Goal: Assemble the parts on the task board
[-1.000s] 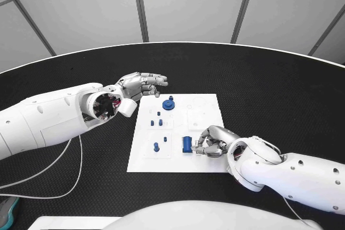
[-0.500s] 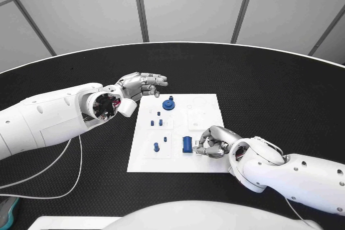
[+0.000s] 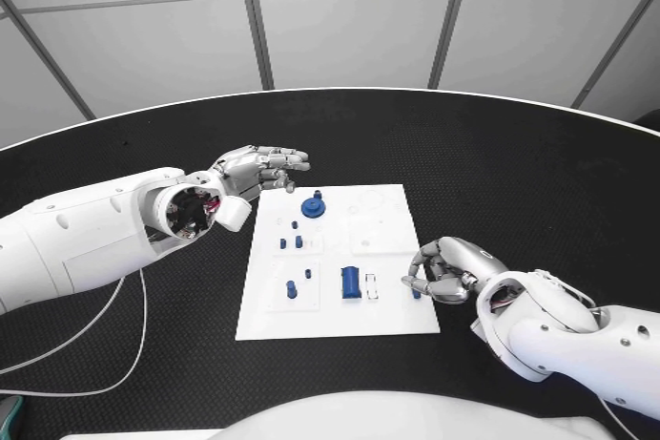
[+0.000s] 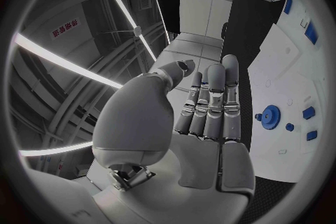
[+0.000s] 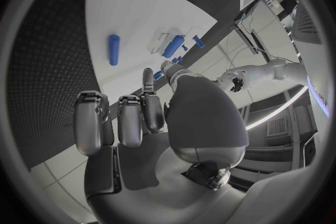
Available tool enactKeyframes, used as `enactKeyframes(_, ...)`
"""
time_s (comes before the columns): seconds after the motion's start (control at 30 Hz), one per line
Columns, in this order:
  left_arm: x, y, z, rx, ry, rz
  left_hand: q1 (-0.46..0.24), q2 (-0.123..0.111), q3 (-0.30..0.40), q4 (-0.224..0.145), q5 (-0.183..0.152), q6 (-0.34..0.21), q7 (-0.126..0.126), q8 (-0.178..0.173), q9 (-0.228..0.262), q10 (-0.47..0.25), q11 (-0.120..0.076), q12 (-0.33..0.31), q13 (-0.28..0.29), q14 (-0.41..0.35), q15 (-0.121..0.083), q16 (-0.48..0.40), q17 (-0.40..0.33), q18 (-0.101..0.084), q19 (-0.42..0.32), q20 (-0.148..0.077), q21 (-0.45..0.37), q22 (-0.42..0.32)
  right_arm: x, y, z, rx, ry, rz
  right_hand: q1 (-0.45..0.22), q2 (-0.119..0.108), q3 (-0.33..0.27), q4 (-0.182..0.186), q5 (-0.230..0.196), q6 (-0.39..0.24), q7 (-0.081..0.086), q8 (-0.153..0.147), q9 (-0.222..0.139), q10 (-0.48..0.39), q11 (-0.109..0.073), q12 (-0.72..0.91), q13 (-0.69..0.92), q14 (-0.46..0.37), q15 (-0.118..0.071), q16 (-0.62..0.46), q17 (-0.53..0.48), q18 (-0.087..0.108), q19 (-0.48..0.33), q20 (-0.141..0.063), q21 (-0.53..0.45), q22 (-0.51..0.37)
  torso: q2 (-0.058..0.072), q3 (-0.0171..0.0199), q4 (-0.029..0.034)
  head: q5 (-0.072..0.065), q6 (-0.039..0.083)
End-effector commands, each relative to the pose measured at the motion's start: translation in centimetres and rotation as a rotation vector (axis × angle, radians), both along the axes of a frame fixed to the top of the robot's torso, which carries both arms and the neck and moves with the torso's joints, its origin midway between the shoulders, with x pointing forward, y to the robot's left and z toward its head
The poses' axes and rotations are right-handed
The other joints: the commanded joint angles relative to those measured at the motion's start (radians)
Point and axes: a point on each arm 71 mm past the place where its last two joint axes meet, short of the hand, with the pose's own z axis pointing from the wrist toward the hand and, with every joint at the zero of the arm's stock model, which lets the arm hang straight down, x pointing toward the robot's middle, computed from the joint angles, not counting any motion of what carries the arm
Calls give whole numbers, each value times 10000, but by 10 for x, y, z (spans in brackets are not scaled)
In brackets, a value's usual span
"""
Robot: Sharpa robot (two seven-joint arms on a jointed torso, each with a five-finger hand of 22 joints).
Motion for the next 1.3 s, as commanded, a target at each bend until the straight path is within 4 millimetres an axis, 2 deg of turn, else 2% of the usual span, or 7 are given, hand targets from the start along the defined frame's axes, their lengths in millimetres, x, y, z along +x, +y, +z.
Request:
enactKeyframes(0.03,1,-1,0,-10,-1,-26,-3,108,8,57,41,-54,-15,1,-17,-55,-7,23,-10,-61,-9,2,-15,154,-51,42,-56,-10,1,-15,0,-477,-237,-219,-54,-155,-9,96,-101,60,66,-94,-32,129,79,-59,1370,883,99,-12,1930,-41,850,103,-45,2387,-22,55,-112,-47,24)
enactKeyframes(0.23,1,-3,-1,-40,6,-102,5,106,8,59,39,-60,-12,4,-18,-64,-3,33,-12,-63,-6,6,-18,154,-48,46,-62,-15,6,-26,-3,-924,-318,-567,-64,-202,-39,107,-134,84,69,-109,-32,115,85,-83,1355,891,108,6,1973,-42,851,112,-38,2390,-1,82,-105,-84,-6)
enactKeyframes(0.4,1,-3,-1,-39,11,-107,5,106,8,59,39,-60,-12,4,-18,-64,-3,33,-12,-63,-6,6,-18,154,-48,46,-62,-15,10,-29,-7,-1080,-312,-712,-65,-217,-47,114,-113,100,69,-114,-30,108,87,-95,1349,891,110,5,1972,-42,851,116,-37,2391,4,65,-83,-98,-33)
enactKeyframes(0.6,1,-3,-1,-41,19,-121,0,104,4,67,37,-63,-10,6,-18,-69,-1,39,-13,-65,-3,8,-19,154,-47,48,-66,-18,13,-24,-11,-1101,-316,-673,-121,-254,-93,170,-70,149,70,-126,-22,111,89,-87,1357,893,113,10,1985,-43,853,129,-31,2393,13,54,-69,-115,-73)
enactKeyframes(0.73,1,-3,-1,-34,24,-112,0,104,4,67,37,-63,-10,6,-18,-69,-1,39,-13,-65,-3,8,-19,154,-47,48,-66,-18,16,-18,-14,-1087,-308,-579,-186,-282,-140,221,-42,167,74,-150,-20,112,92,-84,1362,892,116,8,1980,-41,851,139,-37,2392,6,57,-94,-89,-108)
enactKeyframes(0.9,0,-3,-1,-38,29,-126,0,104,4,67,37,-63,-10,6,-18,-69,-1,39,-13,-65,-3,8,-19,154,-47,48,-66,-18,17,-14,-18,-1146,-193,-507,-241,-300,-181,251,-25,185,74,-165,-16,120,94,-70,1373,891,119,7,1980,-39,849,146,-47,2389,10,52,-77,-84,-168)
enactKeyframes(1.3,0,-2,-1,-33,33,-117,0,104,4,67,37,-63,-10,6,-18,-69,-1,39,-13,-65,-3,8,-19,154,-47,48,-66,-18,17,-9,-27,-1327,103,-361,-254,-302,-237,235,17,350,18,-115,38,124,57,-65,1381,890,100,5,1978,-38,850,149,-44,2392,-9,53,-99,-22,-239)
